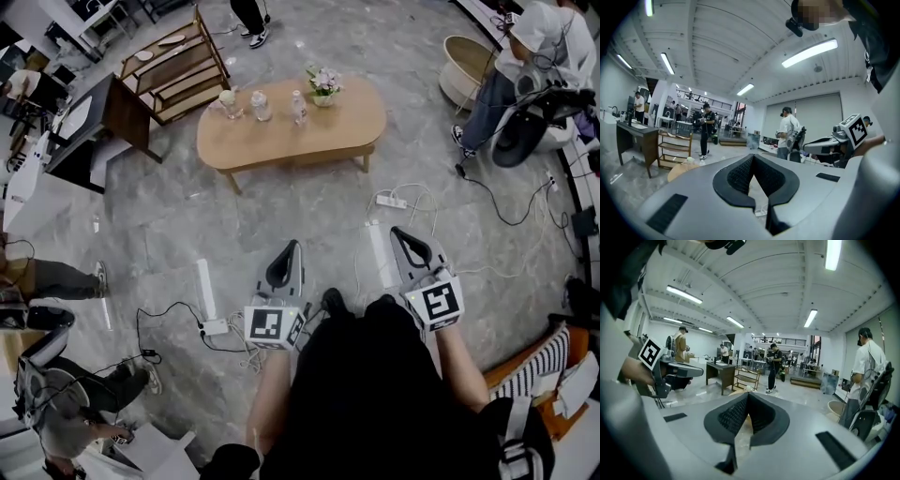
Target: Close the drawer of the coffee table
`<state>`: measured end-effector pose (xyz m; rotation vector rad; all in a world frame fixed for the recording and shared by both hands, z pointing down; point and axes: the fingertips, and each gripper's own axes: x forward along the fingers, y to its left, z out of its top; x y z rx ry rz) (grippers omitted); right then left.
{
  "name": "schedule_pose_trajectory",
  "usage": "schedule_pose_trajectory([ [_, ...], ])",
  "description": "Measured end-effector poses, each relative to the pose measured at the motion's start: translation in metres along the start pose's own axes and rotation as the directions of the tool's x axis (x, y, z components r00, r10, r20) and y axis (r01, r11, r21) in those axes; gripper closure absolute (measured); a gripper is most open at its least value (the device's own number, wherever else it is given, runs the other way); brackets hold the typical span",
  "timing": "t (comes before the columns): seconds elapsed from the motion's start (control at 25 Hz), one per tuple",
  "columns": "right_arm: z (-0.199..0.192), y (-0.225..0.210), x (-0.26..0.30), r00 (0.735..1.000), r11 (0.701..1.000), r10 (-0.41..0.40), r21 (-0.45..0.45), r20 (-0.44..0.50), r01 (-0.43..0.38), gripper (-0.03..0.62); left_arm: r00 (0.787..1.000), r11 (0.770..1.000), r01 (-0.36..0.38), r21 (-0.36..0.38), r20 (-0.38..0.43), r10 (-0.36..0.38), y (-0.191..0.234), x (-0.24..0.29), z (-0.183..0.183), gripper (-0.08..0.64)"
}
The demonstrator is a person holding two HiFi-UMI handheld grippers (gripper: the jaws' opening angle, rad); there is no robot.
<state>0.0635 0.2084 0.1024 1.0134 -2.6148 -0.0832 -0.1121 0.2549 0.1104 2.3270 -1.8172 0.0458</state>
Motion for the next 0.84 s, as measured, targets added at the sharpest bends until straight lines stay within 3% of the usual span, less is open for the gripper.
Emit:
schedule_pose_trajectory([
  [0.36,-0.009,-0.021,-0.023,0.999,0.994,-0.041,0.097,-0.007,0.041,0.58,1.0,1.0,0.024,0.017,0.003,-0.024,-0.014,0.006,0.009,0.548],
  [0.84,-0.011,-0.021,-0.028,1.0,0.996,-0.028,0.088,-0.007,0.029,0.581,0.998,0.998,0.053,0.018,-0.021,-0.052,-0.025,0.0,0.0,0.548],
])
